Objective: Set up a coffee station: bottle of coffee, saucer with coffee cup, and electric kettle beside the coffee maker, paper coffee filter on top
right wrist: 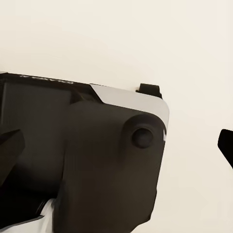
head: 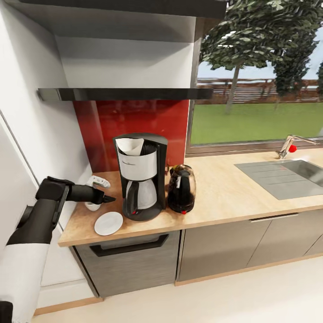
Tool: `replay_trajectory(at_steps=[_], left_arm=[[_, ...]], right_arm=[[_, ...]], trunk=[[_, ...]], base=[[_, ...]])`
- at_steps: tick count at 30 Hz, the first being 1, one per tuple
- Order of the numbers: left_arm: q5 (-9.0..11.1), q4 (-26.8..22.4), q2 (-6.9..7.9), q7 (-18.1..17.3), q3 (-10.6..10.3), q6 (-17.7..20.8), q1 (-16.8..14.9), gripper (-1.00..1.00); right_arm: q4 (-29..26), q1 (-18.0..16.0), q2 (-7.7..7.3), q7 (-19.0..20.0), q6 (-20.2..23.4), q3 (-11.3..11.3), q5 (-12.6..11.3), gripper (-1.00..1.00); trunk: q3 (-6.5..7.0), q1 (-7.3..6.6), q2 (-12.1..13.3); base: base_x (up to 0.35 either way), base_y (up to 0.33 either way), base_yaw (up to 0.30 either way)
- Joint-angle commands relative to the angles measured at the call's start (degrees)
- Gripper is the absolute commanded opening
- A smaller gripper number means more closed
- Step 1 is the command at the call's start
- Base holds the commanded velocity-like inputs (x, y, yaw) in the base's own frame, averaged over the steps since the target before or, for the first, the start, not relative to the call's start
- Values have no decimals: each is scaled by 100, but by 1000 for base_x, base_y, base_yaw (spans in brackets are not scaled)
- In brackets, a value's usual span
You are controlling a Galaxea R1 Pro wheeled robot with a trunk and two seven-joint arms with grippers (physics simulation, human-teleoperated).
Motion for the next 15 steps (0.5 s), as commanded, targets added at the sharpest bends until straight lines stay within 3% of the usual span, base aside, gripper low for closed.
replay_trajectory(at_steps=[1,5,15], left_arm=[[-110,12,-7,-63,0,39,-16,100],[-287,153,-1,-83,-19,48,-104,100],[-335,664,93,-96,-10,50,-377,100]], right_arm=[[-9,-3,-1,10,30,48,-61,100],[-2,-3,-1,11,30,49,-63,100],[0,-1,-8,11,28,55,-65,100]], trunk=[[-9,1,-7],[-9,1,-7],[-9,1,-7]], base=[[0,0,0],[0,0,0],[0,0,0]])
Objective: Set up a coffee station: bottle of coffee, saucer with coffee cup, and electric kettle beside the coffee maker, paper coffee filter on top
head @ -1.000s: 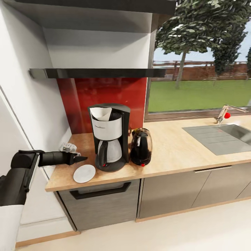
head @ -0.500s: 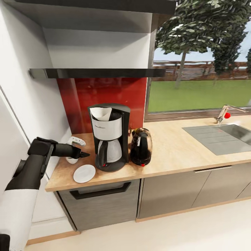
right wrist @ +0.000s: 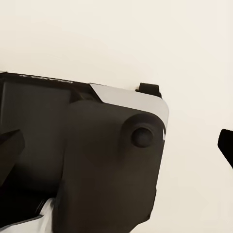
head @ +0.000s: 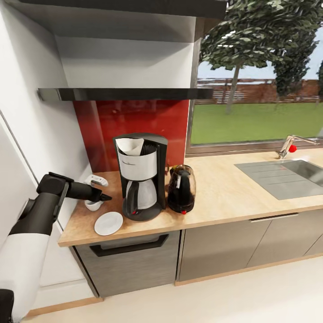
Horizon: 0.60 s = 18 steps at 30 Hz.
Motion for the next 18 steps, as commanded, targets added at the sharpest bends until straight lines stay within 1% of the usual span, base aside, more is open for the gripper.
replay_trajectory(at_steps=[1,4,6,10,11,13,14,16,17,18], left_arm=[[-53,8,3,-59,6,38,-10,100],[-58,86,56,-59,7,38,-39,100],[-59,206,90,-59,3,35,-114,100],[-75,666,159,-59,-7,22,-366,100],[-113,852,172,-56,-10,15,-454,100],[-248,1125,178,-53,-14,5,-575,100],[-393,1285,179,-52,-18,1,-639,100],[-745,1489,164,-58,-34,0,-761,100],[-824,1521,159,-60,-36,1,-790,100],[-952,1567,154,-63,-39,5,-840,100]], right_arm=[[-9,-3,0,11,30,48,-60,100],[-9,-4,0,11,30,49,-60,100],[-9,-3,3,11,31,49,-60,100],[-9,-4,2,11,30,49,-60,100],[-9,-4,2,11,29,49,-60,100],[-9,-4,-1,11,26,49,-60,100],[-9,-4,0,11,26,49,-60,100],[-9,-5,3,11,27,49,-60,100],[-9,-5,1,11,28,49,-58,100],[-9,-5,0,11,29,47,-59,100]], trunk=[[-9,1,-7],[-9,1,-7],[-9,1,-7],[-9,1,-7],[-9,1,-7],[-9,1,-7],[-9,1,-7],[-9,1,-7],[-9,1,-7],[-9,1,-7]], base=[[0,0,0],[0,0,0],[0,0,0],[0,0,0],[0,0,0],[0,0,0],[0,0,0],[0,0,0],[0,0,0],[0,0,0]])
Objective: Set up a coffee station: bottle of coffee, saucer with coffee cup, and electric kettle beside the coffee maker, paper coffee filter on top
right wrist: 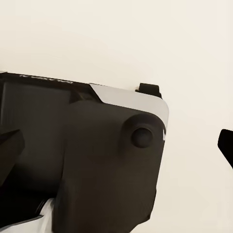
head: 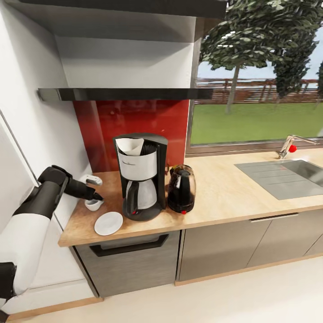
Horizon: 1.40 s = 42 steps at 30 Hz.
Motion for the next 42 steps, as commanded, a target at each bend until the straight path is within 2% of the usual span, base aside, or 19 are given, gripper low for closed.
replay_trajectory(at_steps=[1,4,12,19,24,27,35,42], left_arm=[[-101,12,-1,-59,8,41,-25,100],[-242,60,17,-62,5,38,-76,100],[-337,45,13,-63,-4,13,-74,100],[-370,9,28,-63,-15,10,-91,100],[-371,7,27,-63,-21,6,-90,100],[-369,7,25,-63,-24,3,-79,100],[-383,7,-3,-63,-33,-7,-28,100],[-381,14,-22,-63,-33,-7,-20,100]], right_arm=[[-9,-3,-2,11,30,48,-60,100],[-9,-3,-4,11,31,46,-57,100],[3,-1,-65,4,39,51,-44,100],[22,4,-275,4,43,58,-27,100],[26,14,-521,15,60,59,-26,100],[26,59,-603,8,65,59,-26,100],[22,92,-643,-6,75,66,-8,100],[18,94,-607,8,76,84,6,100]], trunk=[[-9,1,-7],[-9,1,-7],[-9,1,-7],[-9,1,-7],[-9,1,-7],[-9,1,-7],[-9,1,-7],[-9,1,-7]], base=[[0,0,0],[0,0,0],[0,0,0],[0,0,0],[0,0,0],[58,0,0],[130,0,0],[13,0,0]])
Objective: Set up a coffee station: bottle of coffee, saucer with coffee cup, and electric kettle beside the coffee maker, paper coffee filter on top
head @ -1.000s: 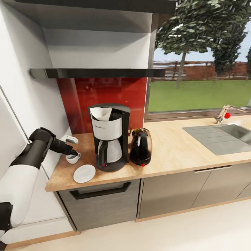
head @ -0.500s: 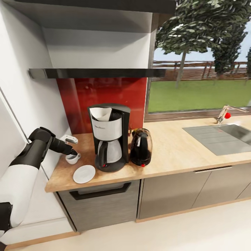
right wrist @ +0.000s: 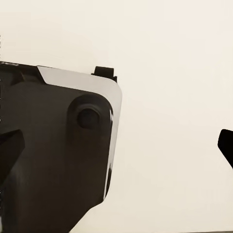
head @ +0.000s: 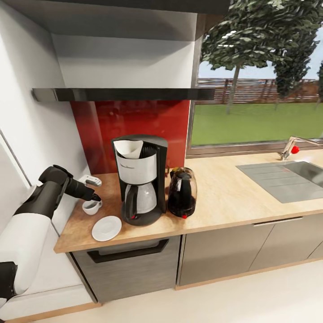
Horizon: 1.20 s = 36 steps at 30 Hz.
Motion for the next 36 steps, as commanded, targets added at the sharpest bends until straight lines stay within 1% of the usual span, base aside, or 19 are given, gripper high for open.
replay_trajectory(at_steps=[1,10,20,29,36], left_arm=[[-50,1,-6,-57,9,35,-5,100],[-49,47,7,-49,-4,27,14,100],[-50,66,14,-40,-7,17,22,100],[-53,67,41,-40,-8,10,22,100],[-53,67,36,-40,-8,8,22,100]], right_arm=[[-13,-1,2,18,34,52,-58,100],[-13,1,3,20,26,51,-56,100],[-13,7,3,27,36,49,-64,100],[-5,9,-14,37,48,49,-65,100],[-4,16,-15,31,51,49,-65,100]], trunk=[[-9,1,-7],[-9,1,-7],[-9,1,-7],[-9,1,-7],[-9,1,-7]], base=[[14,0,0],[137,0,0],[23,0,0],[104,0,0],[24,0,0]])
